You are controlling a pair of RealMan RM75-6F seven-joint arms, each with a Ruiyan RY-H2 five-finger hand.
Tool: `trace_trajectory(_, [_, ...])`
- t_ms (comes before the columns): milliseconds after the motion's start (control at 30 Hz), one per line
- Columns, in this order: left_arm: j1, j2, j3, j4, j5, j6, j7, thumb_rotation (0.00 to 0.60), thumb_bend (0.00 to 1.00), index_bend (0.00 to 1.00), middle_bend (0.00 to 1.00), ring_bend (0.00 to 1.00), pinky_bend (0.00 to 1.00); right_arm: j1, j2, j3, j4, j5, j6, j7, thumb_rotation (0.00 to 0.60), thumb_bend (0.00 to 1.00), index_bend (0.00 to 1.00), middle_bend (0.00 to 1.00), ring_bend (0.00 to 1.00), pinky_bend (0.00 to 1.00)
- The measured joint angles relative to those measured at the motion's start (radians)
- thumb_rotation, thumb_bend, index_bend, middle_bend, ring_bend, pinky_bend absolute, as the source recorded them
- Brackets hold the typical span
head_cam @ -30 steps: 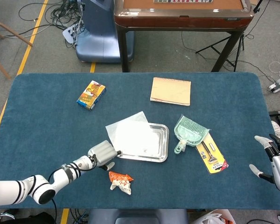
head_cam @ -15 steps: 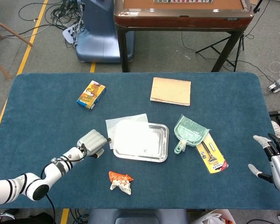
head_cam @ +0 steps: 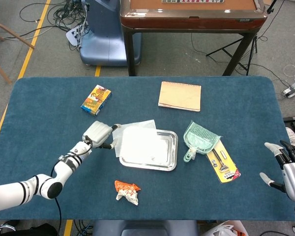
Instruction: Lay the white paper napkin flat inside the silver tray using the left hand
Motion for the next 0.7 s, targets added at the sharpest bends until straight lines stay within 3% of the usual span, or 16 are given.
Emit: trace_trajectory(700, [-0.203, -0.201, -0.01, 0.247, -0.454, -0.046, 0.295, 0.204, 0.48, 0.17, 1.0, 1.0, 1.0, 0.007, -0.001, 0.001, 0.007, 0.015, -0.017, 0.005, 0.6, 0.16, 0.2, 0.26, 0.11, 0.17])
